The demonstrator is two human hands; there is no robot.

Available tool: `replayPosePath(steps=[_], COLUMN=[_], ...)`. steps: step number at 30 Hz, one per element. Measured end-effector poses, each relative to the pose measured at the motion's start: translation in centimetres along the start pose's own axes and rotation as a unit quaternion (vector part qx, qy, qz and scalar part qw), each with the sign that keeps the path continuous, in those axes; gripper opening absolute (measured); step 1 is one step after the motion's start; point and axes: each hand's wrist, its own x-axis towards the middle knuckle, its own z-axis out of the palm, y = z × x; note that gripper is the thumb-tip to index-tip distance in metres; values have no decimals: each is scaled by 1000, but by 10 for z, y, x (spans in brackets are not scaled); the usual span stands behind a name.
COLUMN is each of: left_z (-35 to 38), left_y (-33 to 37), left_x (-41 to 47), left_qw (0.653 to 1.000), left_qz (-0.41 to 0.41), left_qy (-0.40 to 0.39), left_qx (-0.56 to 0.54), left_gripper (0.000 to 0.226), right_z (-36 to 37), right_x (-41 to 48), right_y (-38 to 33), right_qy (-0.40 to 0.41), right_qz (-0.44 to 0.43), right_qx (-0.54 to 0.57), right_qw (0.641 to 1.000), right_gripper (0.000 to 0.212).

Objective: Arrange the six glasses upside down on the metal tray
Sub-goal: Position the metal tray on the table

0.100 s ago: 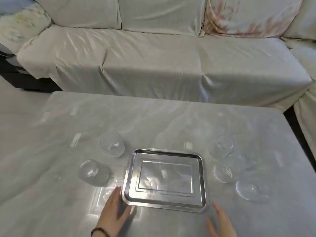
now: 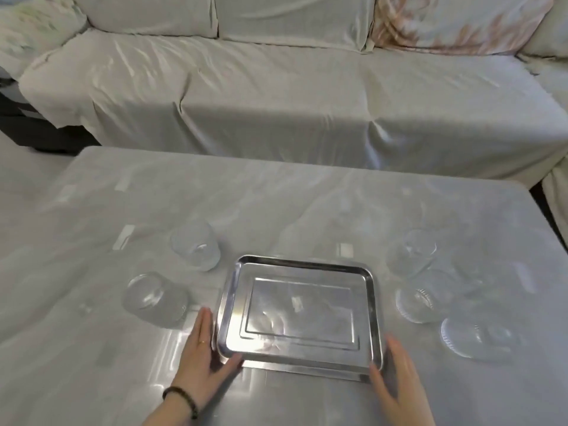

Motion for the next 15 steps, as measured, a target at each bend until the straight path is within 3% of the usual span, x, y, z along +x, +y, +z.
replayPosePath(steps=[2, 4, 7, 8, 12, 15], left_z=[8, 21, 28, 30, 34, 35], left_y=[-12, -27, -38, -39, -42, -41], left_x=[15, 16, 18, 19, 20, 20], left_qw=[998, 991, 981, 979, 975, 972], left_qz=[41, 78, 122, 129, 139, 140], left_qy=[11, 40, 82, 90, 100, 99], left_qx=[53, 104, 124, 126, 141, 162], left_gripper=[120, 113, 100, 97, 106, 113], right_z=[13, 29, 46, 48, 53, 52], right_x=[14, 22, 31, 33, 37, 34], right_y=[13, 24, 42, 43, 44, 44], right_qy=[26, 71, 128, 138, 146, 122], right_qz=[-51, -95, -128, -131, -143, -152], right_qx=[-20, -67, -124, -120, -99, -89], right_qw=[998, 991, 976, 974, 974, 977], right_gripper=[60, 52, 88, 90, 49, 52])
